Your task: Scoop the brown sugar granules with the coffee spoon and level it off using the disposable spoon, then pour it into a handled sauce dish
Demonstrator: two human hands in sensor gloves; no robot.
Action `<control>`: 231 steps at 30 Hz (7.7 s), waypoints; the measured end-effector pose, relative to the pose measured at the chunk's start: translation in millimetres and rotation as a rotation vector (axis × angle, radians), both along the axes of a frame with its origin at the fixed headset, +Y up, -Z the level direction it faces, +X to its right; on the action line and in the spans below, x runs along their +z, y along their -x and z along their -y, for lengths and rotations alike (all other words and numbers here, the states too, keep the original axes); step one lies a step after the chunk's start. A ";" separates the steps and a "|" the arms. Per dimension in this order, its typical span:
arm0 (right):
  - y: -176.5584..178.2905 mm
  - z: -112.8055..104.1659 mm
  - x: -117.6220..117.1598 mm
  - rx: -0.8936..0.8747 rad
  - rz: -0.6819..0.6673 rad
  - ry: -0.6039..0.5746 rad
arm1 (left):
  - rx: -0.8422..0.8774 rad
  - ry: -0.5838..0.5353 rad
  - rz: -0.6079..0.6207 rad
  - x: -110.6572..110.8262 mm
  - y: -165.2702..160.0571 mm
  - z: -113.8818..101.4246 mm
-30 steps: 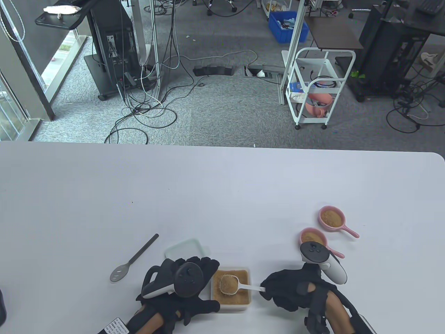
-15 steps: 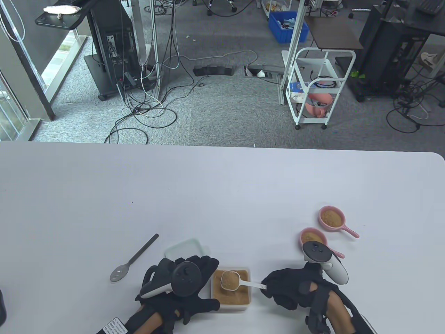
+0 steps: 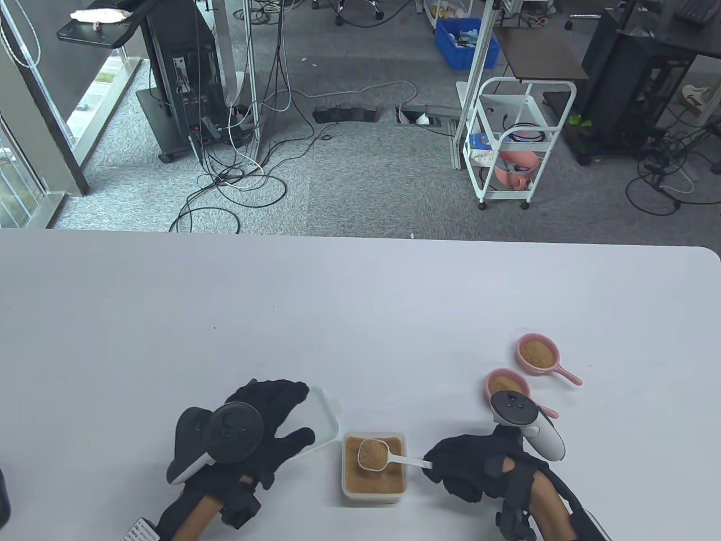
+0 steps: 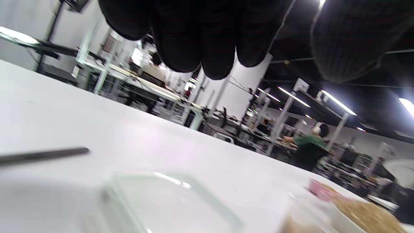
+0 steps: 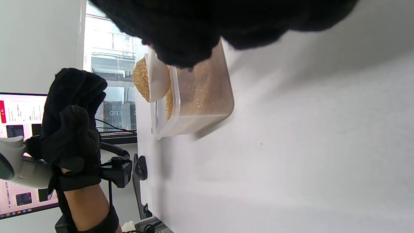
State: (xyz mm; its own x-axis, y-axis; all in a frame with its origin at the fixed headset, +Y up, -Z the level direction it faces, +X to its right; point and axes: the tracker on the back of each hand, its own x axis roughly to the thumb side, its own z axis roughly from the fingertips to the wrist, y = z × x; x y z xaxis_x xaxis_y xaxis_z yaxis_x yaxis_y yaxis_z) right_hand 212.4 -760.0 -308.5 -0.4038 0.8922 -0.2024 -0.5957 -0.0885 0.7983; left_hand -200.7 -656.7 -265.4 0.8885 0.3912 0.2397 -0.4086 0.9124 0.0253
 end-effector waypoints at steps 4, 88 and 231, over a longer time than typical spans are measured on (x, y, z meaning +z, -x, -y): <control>-0.2 0.1 -0.1 0.002 0.001 -0.005 | -0.077 -0.014 -0.157 -5.9 32.4 -3.5; -3.0 -4.6 1.9 -0.029 0.019 0.009 | -0.227 -0.003 0.272 26.3 -76.9 17.2; -0.3 -4.5 4.1 -0.031 -0.039 0.030 | -0.453 0.082 0.188 12.9 -77.7 37.9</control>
State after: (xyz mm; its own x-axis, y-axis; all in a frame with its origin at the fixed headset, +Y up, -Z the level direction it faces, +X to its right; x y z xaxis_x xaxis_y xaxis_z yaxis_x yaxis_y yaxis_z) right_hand 212.8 -755.4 -304.3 -0.3838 0.8983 -0.2141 -0.5662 -0.0458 0.8230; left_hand -123.0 -694.6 -252.5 0.9179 -0.0003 0.3969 0.0391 0.9952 -0.0897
